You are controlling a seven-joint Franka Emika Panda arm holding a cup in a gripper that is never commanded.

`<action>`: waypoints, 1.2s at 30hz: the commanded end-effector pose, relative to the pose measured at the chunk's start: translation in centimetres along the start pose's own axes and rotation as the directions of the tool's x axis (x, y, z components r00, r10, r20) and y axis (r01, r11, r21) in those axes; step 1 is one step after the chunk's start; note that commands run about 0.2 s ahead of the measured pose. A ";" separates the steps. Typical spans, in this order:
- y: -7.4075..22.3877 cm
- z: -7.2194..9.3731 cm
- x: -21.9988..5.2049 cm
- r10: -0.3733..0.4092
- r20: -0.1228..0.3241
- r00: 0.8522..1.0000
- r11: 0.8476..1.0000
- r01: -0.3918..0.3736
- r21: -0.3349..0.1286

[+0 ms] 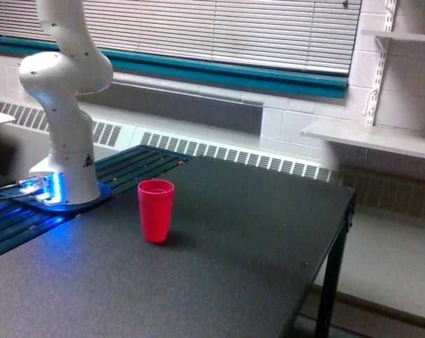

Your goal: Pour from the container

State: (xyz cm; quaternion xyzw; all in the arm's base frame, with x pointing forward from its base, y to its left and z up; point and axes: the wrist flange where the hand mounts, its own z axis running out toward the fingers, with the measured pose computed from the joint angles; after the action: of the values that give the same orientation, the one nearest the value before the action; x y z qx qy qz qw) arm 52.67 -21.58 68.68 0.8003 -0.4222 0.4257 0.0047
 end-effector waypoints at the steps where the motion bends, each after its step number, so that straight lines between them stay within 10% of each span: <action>1: -0.8 -1.5 -3.3 0.138 0.102 0.985 0.990 -0.138 -0.004; 16: 7.2 -3.1 -8.5 0.118 0.265 0.957 0.978 -0.065 -0.200; 25: 12.1 -5.1 -10.3 0.077 0.255 0.964 0.970 -0.013 -0.243; 36: 17.2 0.2 -15.1 -0.019 0.310 0.951 0.919 0.139 -0.370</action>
State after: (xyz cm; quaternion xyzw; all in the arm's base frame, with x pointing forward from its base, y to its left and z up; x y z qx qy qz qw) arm 36.77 -22.44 56.77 0.8387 -0.4791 0.2437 0.0877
